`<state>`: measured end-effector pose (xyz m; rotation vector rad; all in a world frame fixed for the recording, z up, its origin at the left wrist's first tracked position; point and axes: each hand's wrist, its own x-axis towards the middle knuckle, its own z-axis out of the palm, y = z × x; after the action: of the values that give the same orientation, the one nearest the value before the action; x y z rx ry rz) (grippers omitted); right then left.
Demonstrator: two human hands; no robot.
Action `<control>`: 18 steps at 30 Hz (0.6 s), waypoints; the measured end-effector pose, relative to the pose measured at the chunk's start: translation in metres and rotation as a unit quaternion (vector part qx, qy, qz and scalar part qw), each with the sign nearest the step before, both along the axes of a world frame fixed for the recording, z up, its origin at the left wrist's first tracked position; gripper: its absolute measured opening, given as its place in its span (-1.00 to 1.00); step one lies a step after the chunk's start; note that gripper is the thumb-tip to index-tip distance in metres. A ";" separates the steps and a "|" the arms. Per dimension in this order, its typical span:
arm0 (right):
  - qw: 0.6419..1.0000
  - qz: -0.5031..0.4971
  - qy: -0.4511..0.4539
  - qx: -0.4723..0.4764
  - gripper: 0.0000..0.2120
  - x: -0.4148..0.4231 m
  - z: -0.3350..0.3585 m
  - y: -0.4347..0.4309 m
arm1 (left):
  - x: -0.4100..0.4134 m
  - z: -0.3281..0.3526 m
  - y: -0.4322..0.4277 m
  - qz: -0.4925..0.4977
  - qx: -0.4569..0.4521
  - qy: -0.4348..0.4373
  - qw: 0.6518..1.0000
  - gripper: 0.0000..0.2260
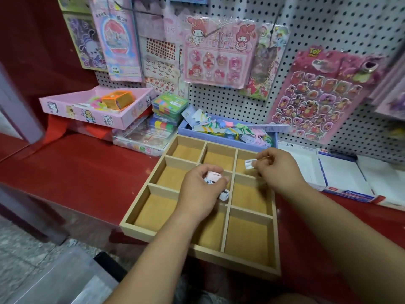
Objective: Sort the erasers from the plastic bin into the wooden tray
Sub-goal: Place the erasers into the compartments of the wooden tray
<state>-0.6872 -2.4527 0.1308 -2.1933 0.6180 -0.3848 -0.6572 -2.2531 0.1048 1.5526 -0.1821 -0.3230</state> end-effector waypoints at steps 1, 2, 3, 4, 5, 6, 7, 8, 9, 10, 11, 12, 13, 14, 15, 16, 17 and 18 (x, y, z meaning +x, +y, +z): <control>0.999 0.004 0.014 -0.033 -0.91 0.009 -0.001 -0.005 | 0.001 0.001 -0.002 0.006 -0.003 0.000 1.000 -0.87; 0.997 0.007 0.030 -0.064 -0.90 0.017 -0.003 -0.008 | 0.001 0.001 -0.003 0.011 -0.004 0.001 1.000 -0.87; 0.994 0.010 0.049 -0.096 -0.91 0.025 -0.005 -0.010 | 0.003 0.001 -0.004 0.013 -0.002 0.000 1.000 -0.87; 0.989 0.009 0.070 -0.132 -0.92 0.032 -0.006 -0.011 | 0.004 0.001 -0.005 0.012 0.002 -0.004 1.000 -0.87; 0.980 0.004 0.094 -0.173 -0.92 0.039 -0.009 -0.010 | 0.006 0.001 -0.007 0.010 0.008 -0.009 1.000 -0.87; 0.969 -0.006 0.118 -0.216 -0.91 0.045 -0.011 -0.010 | 0.008 0.001 -0.008 0.009 0.015 -0.014 1.000 -0.87; 0.957 -0.017 0.139 -0.252 -0.89 0.050 -0.014 -0.010 | 0.011 0.001 -0.009 0.011 0.023 -0.019 0.999 -0.87; 0.948 -0.027 0.156 -0.276 -0.86 0.054 -0.017 -0.009 | 0.013 -0.001 -0.010 0.015 0.032 -0.024 0.999 -0.87; 0.942 -0.033 0.170 -0.288 -0.85 0.059 -0.021 -0.008 | 0.016 -0.002 -0.010 0.020 0.040 -0.029 0.999 -0.87; 0.939 -0.036 0.181 -0.290 -0.84 0.063 -0.024 -0.008 | 0.017 -0.003 -0.011 0.023 0.048 -0.032 0.998 -0.87; 0.940 -0.038 0.187 -0.284 -0.84 0.067 -0.026 -0.009 | 0.019 -0.004 -0.011 0.027 0.054 -0.035 0.998 -0.87; 0.942 -0.038 0.188 -0.274 -0.82 0.069 -0.027 -0.010 | 0.021 -0.005 -0.012 0.030 0.057 -0.037 0.997 -0.87; 0.945 -0.035 0.185 -0.266 -0.79 0.070 -0.027 -0.011 | 0.022 -0.006 -0.012 0.035 0.057 -0.037 0.997 -0.87; 0.949 -0.031 0.179 -0.259 -0.77 0.069 -0.028 -0.013 | 0.023 -0.005 -0.013 0.040 0.056 -0.036 0.997 -0.87; 0.951 -0.025 0.170 -0.256 -0.75 0.067 -0.028 -0.014 | 0.023 -0.004 -0.014 0.042 0.057 -0.039 0.997 -0.88; 0.953 -0.018 0.167 -0.253 -0.76 0.065 -0.028 -0.016 | 0.024 -0.004 -0.015 0.042 0.061 -0.040 0.996 -0.88; 0.954 -0.010 0.167 -0.250 -0.77 0.063 -0.028 -0.017 | 0.024 -0.005 -0.016 0.043 0.064 -0.042 0.996 -0.88; 0.955 -0.004 0.168 -0.243 -0.79 0.061 -0.027 -0.019 | 0.025 -0.006 -0.016 0.044 0.064 -0.043 0.996 -0.88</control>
<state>-0.6258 -2.4713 0.1034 -2.7630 0.7770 -0.1774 -0.6320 -2.2690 0.0991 1.6973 -0.1613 -0.2013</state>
